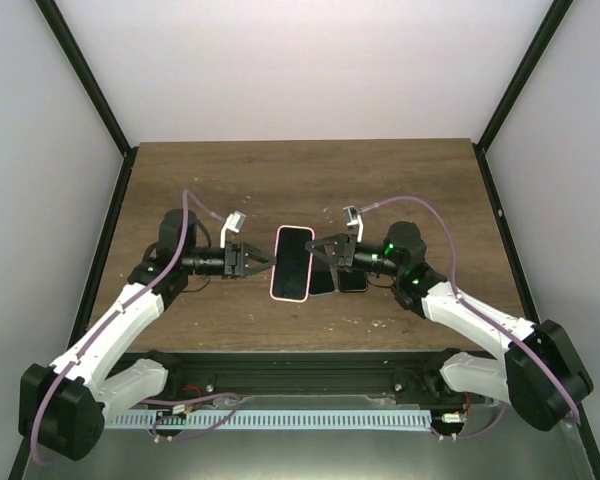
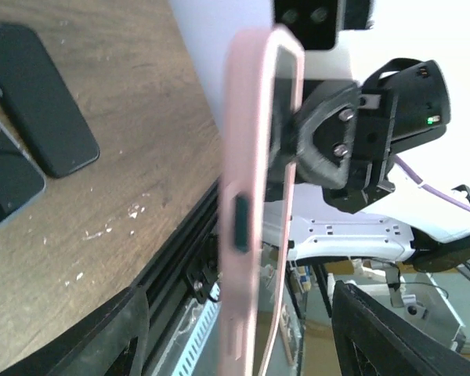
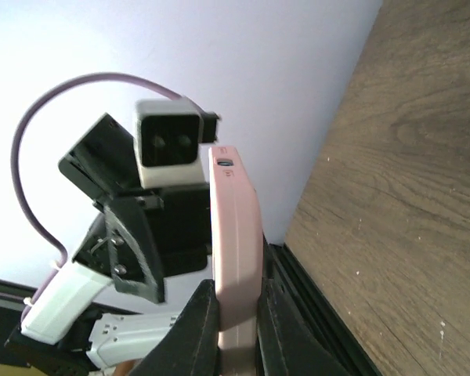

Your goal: Put the phone into the phone case

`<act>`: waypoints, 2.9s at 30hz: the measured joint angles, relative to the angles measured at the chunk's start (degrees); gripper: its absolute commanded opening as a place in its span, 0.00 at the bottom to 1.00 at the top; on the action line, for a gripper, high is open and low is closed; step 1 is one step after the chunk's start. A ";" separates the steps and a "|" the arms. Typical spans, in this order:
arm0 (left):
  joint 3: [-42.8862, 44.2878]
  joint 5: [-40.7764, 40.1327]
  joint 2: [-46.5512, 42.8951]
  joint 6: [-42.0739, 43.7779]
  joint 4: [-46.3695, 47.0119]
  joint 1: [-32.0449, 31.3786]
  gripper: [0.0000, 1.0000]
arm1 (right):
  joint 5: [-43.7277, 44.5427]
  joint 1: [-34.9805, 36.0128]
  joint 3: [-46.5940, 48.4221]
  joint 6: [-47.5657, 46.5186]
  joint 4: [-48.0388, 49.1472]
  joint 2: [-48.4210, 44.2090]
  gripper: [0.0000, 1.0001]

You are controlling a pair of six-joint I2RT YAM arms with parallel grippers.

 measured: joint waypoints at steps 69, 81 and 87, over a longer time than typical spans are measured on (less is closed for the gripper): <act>8.79 -38.29 -15.47 20.15 -28.65 -1.49 1.00 | 5.64 2.27 29.33 -23.10 -19.76 49.07 0.37; 8.46 -41.92 -15.32 17.57 -29.22 -1.49 1.00 | 9.29 1.27 28.68 -26.80 -26.93 43.30 1.00; 8.48 -45.07 -13.66 14.56 -28.94 -1.49 1.00 | 12.28 1.09 24.00 -27.93 -29.55 29.66 1.00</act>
